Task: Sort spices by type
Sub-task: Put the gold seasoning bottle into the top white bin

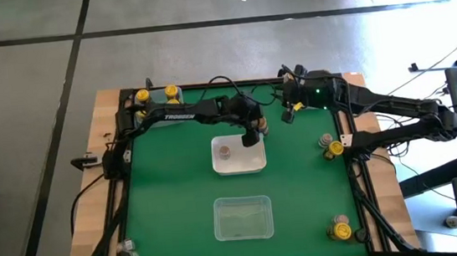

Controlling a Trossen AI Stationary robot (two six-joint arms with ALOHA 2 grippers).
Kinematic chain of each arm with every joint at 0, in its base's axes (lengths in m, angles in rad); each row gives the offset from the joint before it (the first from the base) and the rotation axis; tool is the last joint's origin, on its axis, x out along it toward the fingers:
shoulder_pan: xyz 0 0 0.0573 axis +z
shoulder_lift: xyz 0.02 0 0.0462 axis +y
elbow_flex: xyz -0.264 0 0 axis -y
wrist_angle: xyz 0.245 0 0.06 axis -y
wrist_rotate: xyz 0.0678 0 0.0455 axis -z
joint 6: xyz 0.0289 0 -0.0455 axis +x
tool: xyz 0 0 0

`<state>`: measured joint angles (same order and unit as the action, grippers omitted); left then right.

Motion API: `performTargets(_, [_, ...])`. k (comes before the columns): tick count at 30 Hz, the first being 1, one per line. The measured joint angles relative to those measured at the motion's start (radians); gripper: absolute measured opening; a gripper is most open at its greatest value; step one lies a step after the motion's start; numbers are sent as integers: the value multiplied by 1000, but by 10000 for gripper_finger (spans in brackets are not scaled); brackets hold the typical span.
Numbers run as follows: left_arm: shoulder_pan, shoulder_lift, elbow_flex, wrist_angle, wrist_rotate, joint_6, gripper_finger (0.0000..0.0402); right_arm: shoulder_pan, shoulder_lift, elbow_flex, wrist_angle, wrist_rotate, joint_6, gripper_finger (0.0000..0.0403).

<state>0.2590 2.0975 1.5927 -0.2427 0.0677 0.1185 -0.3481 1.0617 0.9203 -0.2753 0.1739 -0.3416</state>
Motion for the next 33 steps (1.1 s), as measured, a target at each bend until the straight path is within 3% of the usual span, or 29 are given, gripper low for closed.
performTargets(7, [-4, 0, -15, 8, -1, -24, 286, 0, 23, 0, -6, 0, 0, 95])
performTargets(15, [-4, -2, -14, 19, -1, -31, 335, 1, 23, 0, -3, -1, 2, 95])
performTargets(21, [-6, -74, -14, -87, -2, -30, 339, 2, 23, 0, -8, -2, 45, 104])
performTargets(25, [-16, -161, -14, -194, -39, -14, 336, 2, 23, 0, -39, -5, 55, 157])
performTargets(30, [-37, -261, -25, -333, -68, 2, 336, 2, 23, 0, -74, -7, 176, 274])
performTargets(33, [-40, -335, -110, -336, -69, 2, 336, 2, 30, 1, -110, -1, 233, 346])
